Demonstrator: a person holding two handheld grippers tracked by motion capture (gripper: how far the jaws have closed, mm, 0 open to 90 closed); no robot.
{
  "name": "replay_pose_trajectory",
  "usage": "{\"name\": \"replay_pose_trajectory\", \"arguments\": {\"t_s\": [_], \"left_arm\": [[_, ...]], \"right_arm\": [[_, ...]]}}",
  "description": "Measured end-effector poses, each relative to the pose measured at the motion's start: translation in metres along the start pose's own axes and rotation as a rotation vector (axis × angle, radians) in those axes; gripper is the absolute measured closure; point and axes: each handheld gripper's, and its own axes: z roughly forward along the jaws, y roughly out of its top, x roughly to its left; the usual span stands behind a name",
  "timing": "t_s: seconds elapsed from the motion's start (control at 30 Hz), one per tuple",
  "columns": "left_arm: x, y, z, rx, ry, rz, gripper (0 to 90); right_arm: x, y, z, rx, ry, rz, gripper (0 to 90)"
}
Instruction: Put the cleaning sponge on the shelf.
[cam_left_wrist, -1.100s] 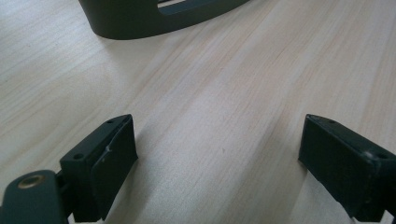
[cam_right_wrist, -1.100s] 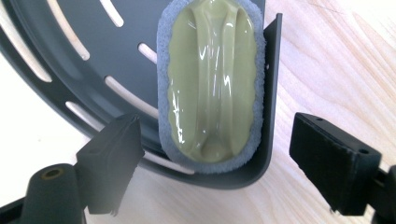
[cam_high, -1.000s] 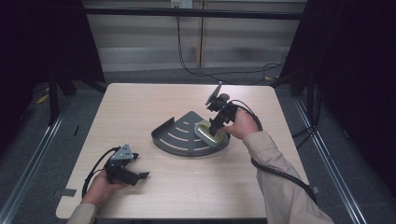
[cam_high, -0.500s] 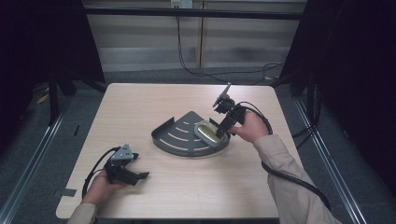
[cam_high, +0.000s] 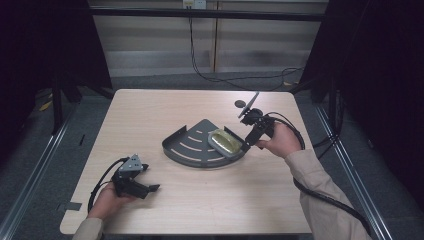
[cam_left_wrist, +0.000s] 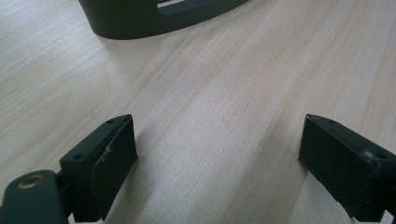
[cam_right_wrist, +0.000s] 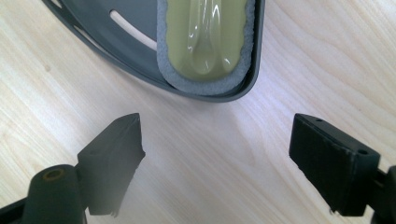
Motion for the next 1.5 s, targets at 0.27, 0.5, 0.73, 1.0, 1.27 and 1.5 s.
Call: {"name": "replay_pose_trajectory", "arguments": {"t_s": [0.27,0.5,0.73,1.0,1.27,1.5], "left_arm": [[0.000,0.000,0.000,0.001,-0.001,-0.001,10.7],[0.000,0.000,0.000,-0.001,-0.004,-0.002,10.6],[0.000,0.000,0.000,0.000,-0.002,-0.002,10.7],[0.000,0.000,0.000,0.000,0.000,0.001,10.7],[0.000,0.000,0.000,0.001,0.003,0.004,10.7],[0.000,0.000,0.000,0.001,0.001,0.003,10.6]], "right_arm": [[0.005,-0.011,0.004,0.011,0.000,-0.042,17.1],[0.010,-0.020,0.010,0.030,-0.004,-0.063,17.3],[0.012,-0.034,0.014,0.010,0.006,-0.076,17.7],[0.013,-0.053,0.021,0.009,0.002,-0.077,18.1],[0.015,-0.072,0.029,-0.013,0.010,-0.074,18.0],[0.013,-0.087,0.037,-0.026,0.008,-0.060,17.9]]}}
